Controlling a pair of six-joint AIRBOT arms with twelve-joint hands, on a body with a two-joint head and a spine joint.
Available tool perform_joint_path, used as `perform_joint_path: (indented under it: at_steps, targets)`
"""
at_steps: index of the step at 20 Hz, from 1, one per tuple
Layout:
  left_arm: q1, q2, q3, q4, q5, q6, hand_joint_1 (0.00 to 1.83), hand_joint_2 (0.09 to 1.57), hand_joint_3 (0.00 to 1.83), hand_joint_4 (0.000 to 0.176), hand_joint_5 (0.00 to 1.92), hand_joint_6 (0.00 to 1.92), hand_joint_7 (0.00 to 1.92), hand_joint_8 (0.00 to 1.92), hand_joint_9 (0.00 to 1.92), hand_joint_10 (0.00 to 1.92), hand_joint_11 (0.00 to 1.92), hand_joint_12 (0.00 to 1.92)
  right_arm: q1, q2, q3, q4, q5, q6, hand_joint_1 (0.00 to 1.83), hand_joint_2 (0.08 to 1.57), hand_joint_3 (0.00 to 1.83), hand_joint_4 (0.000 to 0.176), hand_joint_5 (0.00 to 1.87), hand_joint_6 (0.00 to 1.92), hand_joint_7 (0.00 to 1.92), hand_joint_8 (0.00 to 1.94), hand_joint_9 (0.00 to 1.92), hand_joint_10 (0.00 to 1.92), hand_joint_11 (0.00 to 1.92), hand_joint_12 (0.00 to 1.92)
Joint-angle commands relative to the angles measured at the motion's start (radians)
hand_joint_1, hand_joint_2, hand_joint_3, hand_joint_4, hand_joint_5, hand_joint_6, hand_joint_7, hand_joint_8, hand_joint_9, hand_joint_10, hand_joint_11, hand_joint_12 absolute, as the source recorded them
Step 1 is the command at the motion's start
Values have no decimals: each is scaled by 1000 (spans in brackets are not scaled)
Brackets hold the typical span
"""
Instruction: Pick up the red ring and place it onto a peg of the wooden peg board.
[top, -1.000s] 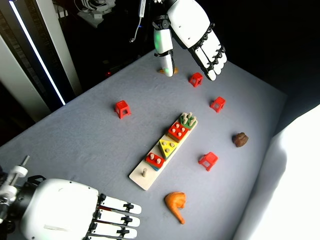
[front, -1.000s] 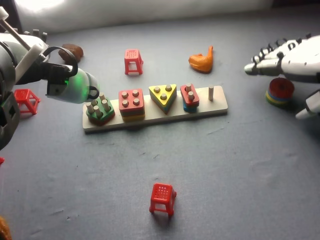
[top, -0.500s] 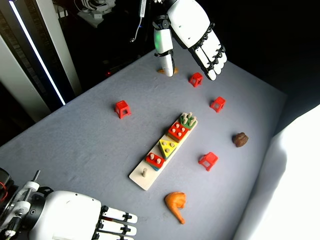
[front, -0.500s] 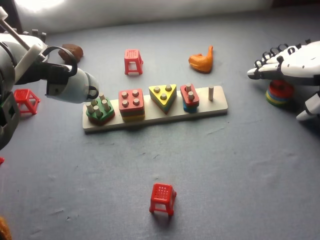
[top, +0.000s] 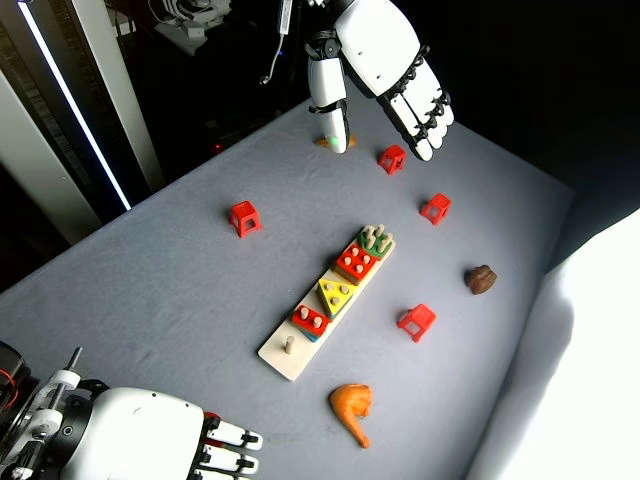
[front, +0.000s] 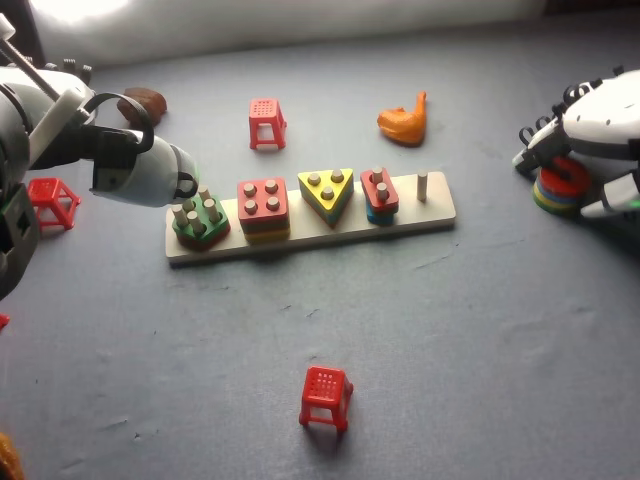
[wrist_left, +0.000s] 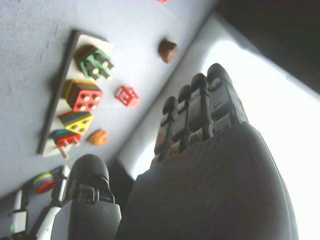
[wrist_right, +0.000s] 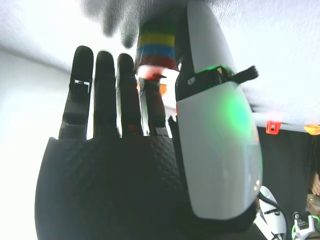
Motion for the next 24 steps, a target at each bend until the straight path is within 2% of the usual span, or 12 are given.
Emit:
perform_joint_path:
  at_steps: [1,3,5,6,7,8,9,11,12,14,20,24]
  targets:
    - [-12,-3,-3,97,15,2,0,1185,0,0,0,0,0,0,0,0,0,0,2,5,6,3,83,2,1242,1094,1,0,667,32,704,13,679,66,200,1251]
    - [-12,-3,-3,99,15,2,0,1188,0,0,0,0,0,0,0,0,0,0,1,5,6,3,88,2,1249,1063,0,0,774,33,843,22,818,70,374,1171]
    - [-12,-3,-3,101,15,2,0,1193,2,0,0,0,0,0,0,0,0,0,1,5,6,3,90,2,1237,1061,0,0,875,23,949,14,907,52,457,1123]
    - [-13,-3,-3,101,15,2,0,1192,2,0,0,0,0,0,0,0,0,0,2,5,6,3,92,4,1240,1078,11,0,927,798,1093,634,1062,36,578,1057]
    - [-13,-3,-3,101,15,2,0,1189,0,0,0,0,0,0,0,0,0,0,4,5,6,3,94,11,1226,1101,0,4,953,958,1070,827,1175,65,635,1127]
    - [-13,-3,-3,101,15,2,0,1187,0,0,0,0,0,0,0,0,0,0,10,6,4,3,94,18,1231,1089,0,19,1005,919,1097,817,1240,87,682,1150]
    - [-14,-3,-3,101,15,2,0,1188,0,0,0,0,0,0,0,0,0,0,18,6,1,3,94,20,1231,1085,0,27,1027,900,1096,822,1267,97,711,1163]
    - [-14,-3,-2,101,16,2,0,1186,0,0,0,0,0,0,0,0,0,0,45,12,-15,3,100,20,1236,1074,3,22,1038,876,1122,788,1293,104,743,1170]
    - [-15,-3,-2,101,18,2,0,1190,1,0,0,0,0,0,0,0,0,0,57,16,-27,3,114,20,1241,1072,0,13,1043,854,1138,771,1300,98,776,1125]
    - [-15,-3,-2,101,22,2,0,1199,5,0,0,0,0,0,0,0,0,0,88,19,-46,3,119,20,1236,1081,3,9,1014,890,1115,818,1281,84,761,1122]
    - [-16,-3,-2,101,22,2,0,1199,4,0,0,0,0,0,0,0,0,0,170,-22,-59,3,122,21,1231,1087,0,24,1016,913,1087,841,1265,68,709,1183]
    - [-16,-3,-2,101,22,2,0,1195,2,0,0,0,0,0,0,0,0,0,194,-68,-59,4,133,7,1234,1084,0,19,1016,909,1099,826,1278,74,728,1167]
